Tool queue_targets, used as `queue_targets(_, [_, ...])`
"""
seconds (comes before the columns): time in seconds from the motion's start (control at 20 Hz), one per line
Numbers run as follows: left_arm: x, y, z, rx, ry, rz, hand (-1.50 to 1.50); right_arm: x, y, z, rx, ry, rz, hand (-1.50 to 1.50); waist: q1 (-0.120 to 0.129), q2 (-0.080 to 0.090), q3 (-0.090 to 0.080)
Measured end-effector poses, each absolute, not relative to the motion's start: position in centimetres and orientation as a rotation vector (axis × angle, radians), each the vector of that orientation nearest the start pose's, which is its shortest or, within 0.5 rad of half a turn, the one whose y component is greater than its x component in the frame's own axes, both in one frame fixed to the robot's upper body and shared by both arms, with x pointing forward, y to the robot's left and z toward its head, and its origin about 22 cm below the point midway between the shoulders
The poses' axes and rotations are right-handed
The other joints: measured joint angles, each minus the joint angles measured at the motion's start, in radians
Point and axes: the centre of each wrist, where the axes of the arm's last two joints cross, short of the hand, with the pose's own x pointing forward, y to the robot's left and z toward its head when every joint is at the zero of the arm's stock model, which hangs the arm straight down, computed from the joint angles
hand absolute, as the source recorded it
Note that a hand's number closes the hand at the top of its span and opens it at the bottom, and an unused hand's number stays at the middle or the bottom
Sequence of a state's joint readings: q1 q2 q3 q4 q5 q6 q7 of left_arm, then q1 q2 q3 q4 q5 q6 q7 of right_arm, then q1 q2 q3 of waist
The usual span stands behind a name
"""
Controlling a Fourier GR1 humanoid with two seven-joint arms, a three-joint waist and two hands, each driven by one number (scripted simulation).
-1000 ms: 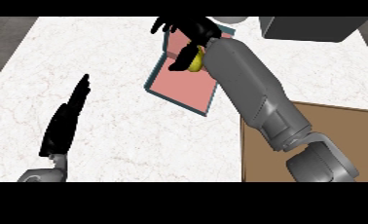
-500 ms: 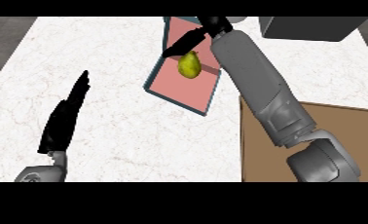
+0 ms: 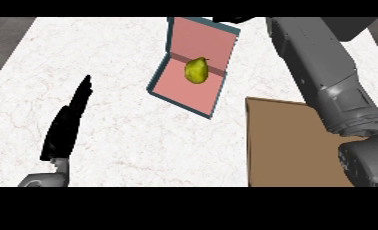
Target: Pick the pear from the tray and place it in the cardboard box
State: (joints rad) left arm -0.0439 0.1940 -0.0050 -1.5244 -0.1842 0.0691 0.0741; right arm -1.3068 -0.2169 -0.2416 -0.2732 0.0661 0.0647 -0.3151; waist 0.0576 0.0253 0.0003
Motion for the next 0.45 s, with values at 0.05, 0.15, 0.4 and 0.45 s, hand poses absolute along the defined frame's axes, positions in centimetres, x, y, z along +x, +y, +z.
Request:
queue_targets(0.05, [25.4, 27.1, 1.2, 0.345, -1.488, -0.242, 0.00, 48.0, -18.3, 16.7, 0.040, -1.819, 0.308, -1.50, 0.000, 0.000, 0.000])
queue_targets(0.15, [25.7, 26.9, 1.5, 0.340, -1.493, -0.242, 0.00, 48.1, -21.3, 17.1, 0.026, -1.820, 0.263, -1.50, 0.004, 0.004, 0.001])
queue_targets(0.4, [25.6, 26.7, 1.5, 0.336, -1.504, -0.249, 0.00, 47.4, -28.2, 18.0, 0.012, -1.836, 0.217, -1.50, 0.020, 0.013, 0.002])
queue_targets(0.45, [25.8, 26.4, 1.5, 0.332, -1.505, -0.251, 0.00, 47.3, -29.1, 18.0, 0.012, -1.840, 0.221, -1.50, 0.022, 0.015, 0.002])
